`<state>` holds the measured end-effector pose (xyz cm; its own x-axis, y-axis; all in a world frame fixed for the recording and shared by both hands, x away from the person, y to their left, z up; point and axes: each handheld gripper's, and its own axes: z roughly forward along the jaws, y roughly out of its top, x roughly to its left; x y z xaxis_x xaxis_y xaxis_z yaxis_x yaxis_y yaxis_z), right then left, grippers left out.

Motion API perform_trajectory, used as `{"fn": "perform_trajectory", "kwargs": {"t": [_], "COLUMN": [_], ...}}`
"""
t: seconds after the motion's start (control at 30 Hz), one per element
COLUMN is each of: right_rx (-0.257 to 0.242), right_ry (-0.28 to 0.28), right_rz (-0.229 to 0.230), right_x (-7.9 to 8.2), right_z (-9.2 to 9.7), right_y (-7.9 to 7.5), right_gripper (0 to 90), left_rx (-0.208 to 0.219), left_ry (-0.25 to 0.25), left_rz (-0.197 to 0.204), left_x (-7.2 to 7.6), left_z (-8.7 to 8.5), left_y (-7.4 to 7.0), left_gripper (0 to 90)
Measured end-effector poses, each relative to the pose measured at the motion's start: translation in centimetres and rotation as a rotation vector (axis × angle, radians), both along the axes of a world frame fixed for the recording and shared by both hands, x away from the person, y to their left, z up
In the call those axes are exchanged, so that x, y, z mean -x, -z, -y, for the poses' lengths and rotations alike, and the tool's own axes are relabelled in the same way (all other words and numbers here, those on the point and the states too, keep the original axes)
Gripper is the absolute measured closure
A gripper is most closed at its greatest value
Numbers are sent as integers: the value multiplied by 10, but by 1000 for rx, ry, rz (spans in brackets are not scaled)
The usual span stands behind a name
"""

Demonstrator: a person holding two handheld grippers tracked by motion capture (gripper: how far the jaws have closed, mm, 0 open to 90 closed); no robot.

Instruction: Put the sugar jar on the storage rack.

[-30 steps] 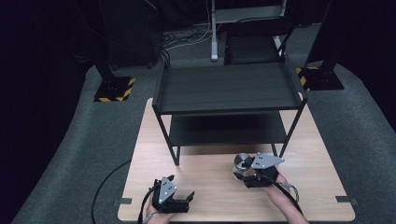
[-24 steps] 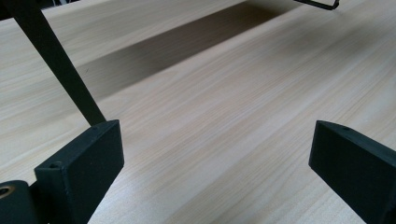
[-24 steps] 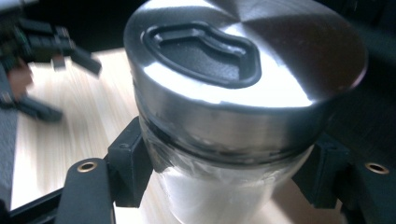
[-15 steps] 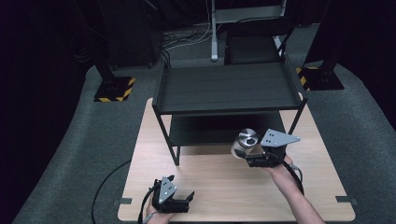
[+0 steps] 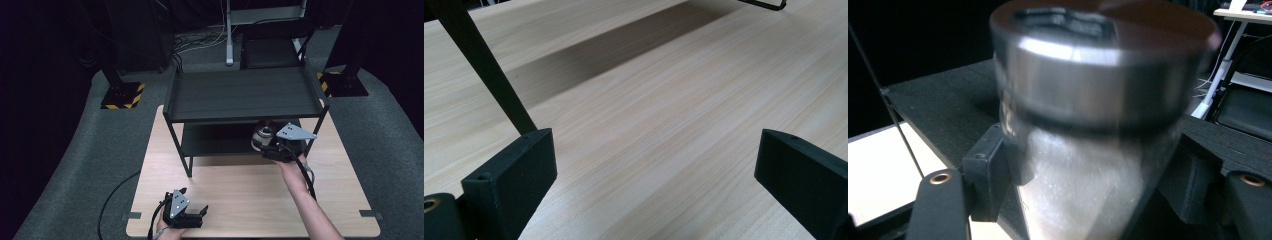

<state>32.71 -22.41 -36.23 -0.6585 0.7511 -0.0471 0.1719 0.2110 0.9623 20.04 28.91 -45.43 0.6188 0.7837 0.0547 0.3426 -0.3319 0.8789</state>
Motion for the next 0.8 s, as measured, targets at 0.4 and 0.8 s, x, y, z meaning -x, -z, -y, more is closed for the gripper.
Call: {"fn": "perform_trajectory", "kwargs": {"t": [0.4, 0.8], "right_rx": [59, 61], "right_ry": [-77, -198], "right_rz": [7, -22], "right_x": [16, 49], "right_z": [22, 81], "right_y": [1, 28], "right_gripper": [148, 43], "left_rx": [1, 9], "left_ry": [-2, -12], "left_rz": [0, 0], "left_x": [0, 2], "left_z": [0, -1], "left_y": [0, 0], "left_gripper": [34, 34]}}
